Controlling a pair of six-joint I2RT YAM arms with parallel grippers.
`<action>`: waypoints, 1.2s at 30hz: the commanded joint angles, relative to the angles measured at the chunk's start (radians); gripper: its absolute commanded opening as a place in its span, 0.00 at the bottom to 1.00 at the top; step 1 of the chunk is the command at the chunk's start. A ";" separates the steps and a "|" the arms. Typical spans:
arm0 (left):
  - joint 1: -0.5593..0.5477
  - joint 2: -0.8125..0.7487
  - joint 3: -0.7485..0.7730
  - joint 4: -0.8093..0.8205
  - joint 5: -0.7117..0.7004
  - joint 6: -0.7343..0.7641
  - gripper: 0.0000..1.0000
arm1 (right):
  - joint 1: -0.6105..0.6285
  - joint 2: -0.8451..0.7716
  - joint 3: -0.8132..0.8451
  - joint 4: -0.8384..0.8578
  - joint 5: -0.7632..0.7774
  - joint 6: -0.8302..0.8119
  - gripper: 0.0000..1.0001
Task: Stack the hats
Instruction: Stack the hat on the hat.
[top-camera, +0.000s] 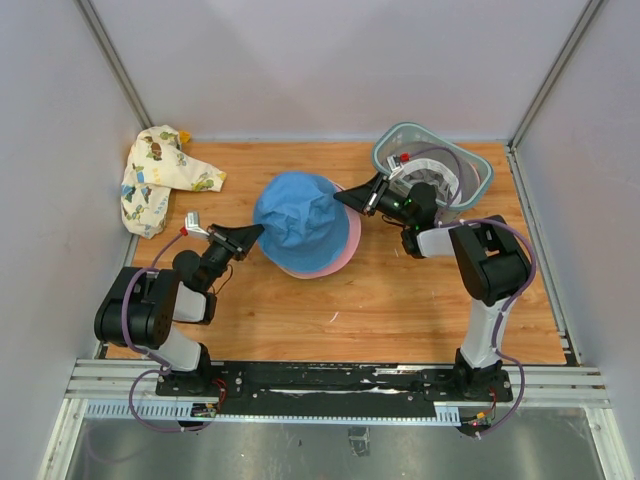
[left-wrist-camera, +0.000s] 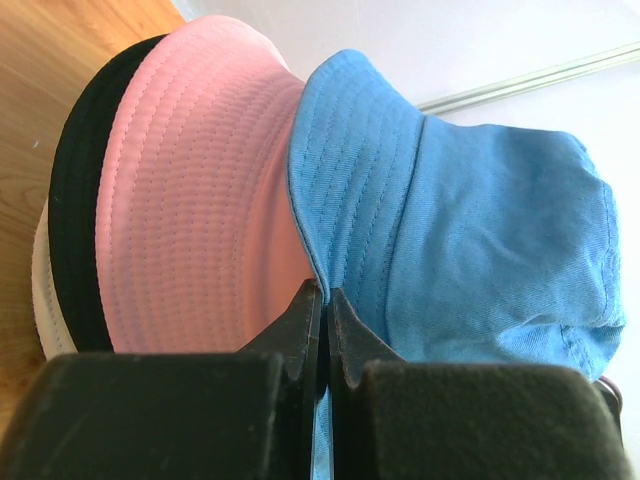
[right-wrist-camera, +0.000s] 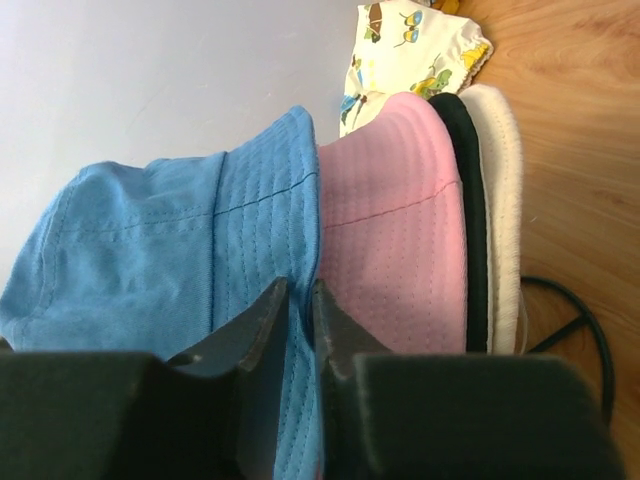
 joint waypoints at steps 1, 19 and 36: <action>-0.011 0.002 0.013 0.185 0.017 0.027 0.01 | 0.032 0.018 0.000 0.056 -0.013 0.012 0.08; -0.012 0.035 -0.064 0.182 -0.039 0.058 0.01 | -0.034 0.054 -0.059 -0.053 0.042 -0.081 0.00; -0.030 0.095 -0.106 0.183 -0.054 0.109 0.01 | -0.038 0.087 -0.092 -0.163 0.080 -0.175 0.01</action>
